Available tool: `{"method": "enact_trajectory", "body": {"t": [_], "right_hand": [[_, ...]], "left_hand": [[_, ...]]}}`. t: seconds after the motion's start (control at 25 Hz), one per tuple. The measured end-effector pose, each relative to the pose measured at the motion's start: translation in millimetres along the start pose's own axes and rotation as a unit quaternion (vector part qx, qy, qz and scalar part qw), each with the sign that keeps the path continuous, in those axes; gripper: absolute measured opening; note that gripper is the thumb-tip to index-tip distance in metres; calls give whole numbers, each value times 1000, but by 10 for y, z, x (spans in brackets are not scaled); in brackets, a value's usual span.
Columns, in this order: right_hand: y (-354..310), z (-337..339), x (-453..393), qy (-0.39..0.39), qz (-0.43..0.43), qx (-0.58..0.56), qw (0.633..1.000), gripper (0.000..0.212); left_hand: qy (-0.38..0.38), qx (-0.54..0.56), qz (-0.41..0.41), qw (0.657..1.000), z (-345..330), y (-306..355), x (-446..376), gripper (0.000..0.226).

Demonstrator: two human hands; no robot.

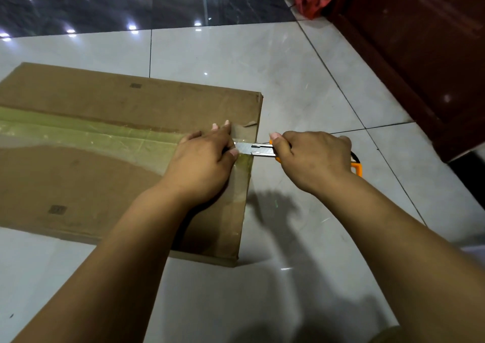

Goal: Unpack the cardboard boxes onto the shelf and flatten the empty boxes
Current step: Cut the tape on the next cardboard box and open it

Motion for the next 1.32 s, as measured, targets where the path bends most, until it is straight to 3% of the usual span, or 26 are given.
{"method": "enact_trajectory", "body": {"t": [0.32,0.76,0.88,1.32], "right_hand": [[71,28,-27,-1,32,5,999,55],[94,-80,126,-66,-33,-50,996,55],[112,-66,152,-73,-36,-49,995,56],[39,32,201,-31,-3,-16,999,50]], "left_hand": [[-4,23,5,1000,12,-26,-17,11],[0,38,-1,999,-18,-45,-48,10],[-1,26,-6,1000,-33,-67,-42,23],[-12,56,10,998,-6,-63,-34,12]]}}
Point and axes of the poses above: each hand's wrist, its own x-axis away from the middle knuckle, its own z-axis out of the back of the hand, y = z × x, the point moved 7 cm from there along -x, towards the middle knuckle, and after that the axes turned 13 degrees about y, right-handed, at the moved point
